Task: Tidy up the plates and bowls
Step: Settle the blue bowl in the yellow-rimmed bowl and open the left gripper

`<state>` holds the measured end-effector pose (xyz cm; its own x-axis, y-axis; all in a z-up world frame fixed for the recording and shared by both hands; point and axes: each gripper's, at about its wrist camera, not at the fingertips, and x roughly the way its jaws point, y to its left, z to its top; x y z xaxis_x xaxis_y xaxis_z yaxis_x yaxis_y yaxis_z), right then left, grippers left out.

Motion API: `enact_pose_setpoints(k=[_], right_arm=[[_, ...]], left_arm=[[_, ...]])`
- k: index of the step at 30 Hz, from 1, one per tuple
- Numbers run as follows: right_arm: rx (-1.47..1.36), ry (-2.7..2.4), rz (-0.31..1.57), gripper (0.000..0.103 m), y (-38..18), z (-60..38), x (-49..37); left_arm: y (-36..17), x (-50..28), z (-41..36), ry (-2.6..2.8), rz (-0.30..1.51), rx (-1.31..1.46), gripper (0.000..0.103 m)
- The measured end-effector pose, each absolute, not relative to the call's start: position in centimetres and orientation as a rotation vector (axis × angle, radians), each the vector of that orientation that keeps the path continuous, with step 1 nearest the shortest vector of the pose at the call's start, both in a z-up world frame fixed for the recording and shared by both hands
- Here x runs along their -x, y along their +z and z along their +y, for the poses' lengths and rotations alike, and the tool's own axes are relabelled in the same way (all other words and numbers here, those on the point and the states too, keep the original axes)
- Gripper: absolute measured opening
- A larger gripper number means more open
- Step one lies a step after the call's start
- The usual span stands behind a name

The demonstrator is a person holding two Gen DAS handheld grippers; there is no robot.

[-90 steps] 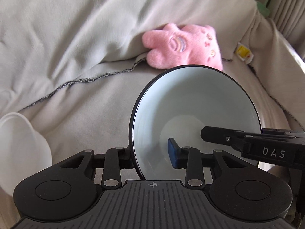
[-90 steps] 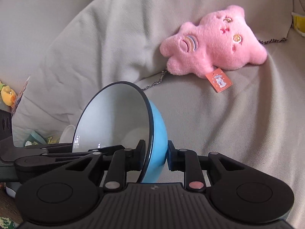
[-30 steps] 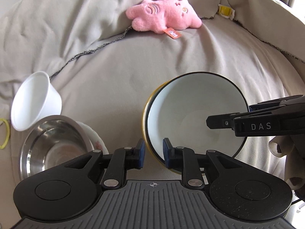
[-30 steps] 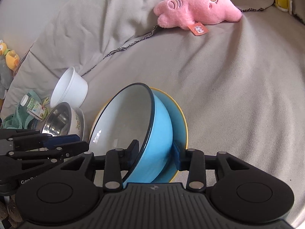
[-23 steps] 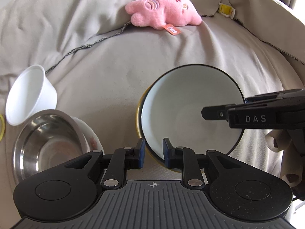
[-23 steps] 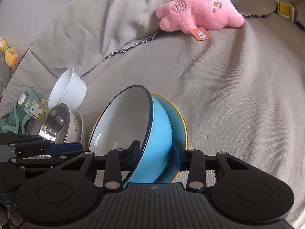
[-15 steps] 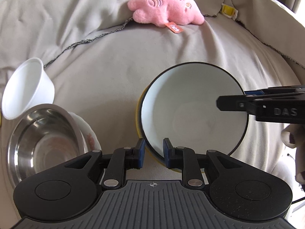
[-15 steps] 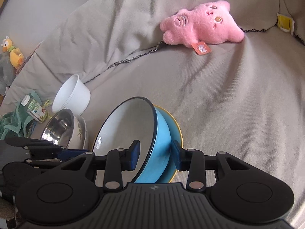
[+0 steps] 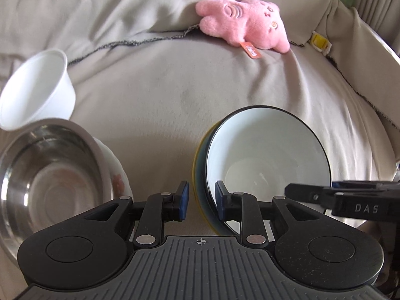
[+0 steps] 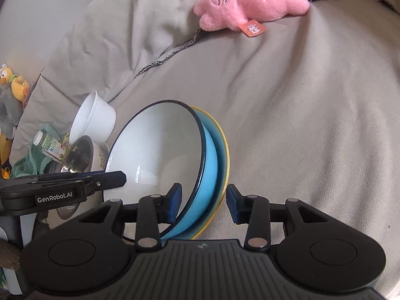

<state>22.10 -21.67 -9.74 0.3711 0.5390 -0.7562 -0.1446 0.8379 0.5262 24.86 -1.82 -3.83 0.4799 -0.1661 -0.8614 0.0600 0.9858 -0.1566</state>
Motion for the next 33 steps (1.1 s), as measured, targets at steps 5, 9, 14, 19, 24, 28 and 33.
enact_pose_setpoints(k=[5, 9, 14, 19, 24, 28, 33], right_arm=[[-0.441, 0.461, 1.135, 0.04, -11.0, -20.8, -22.2], [-0.453, 0.448, 1.108, 0.04, -11.1, -20.5, -22.7], [-0.445, 0.413, 1.078, 0.04, -11.0, -20.2, -24.0], [-0.433, 0.396, 1.072, 0.041, -10.8, -19.9, -24.7], [-0.408, 0.424, 1.085, 0.041, -11.4, -19.5, -23.6], [-0.4, 0.424, 1.078, 0.04, -11.5, -19.5, -23.5], [-0.403, 0.4, 1.086, 0.04, -11.0, -19.5, -23.2]], left_arm=[[-5.0, -25.0, -1.9, -0.15, 1.071, 0.126, 0.027], [-5.6, -25.3, -2.1, -0.163, 1.095, 0.146, 0.035], [-5.9, -25.9, -2.3, -0.168, 1.094, 0.153, 0.036], [-5.9, -26.8, -2.2, -0.161, 1.075, 0.164, 0.037], [-6.2, -27.2, -1.6, -0.156, 1.072, 0.185, 0.037], [-6.1, -26.8, -1.3, -0.172, 1.057, 0.195, 0.035], [-5.2, -26.1, -0.7, -0.19, 1.032, 0.197, 0.035]])
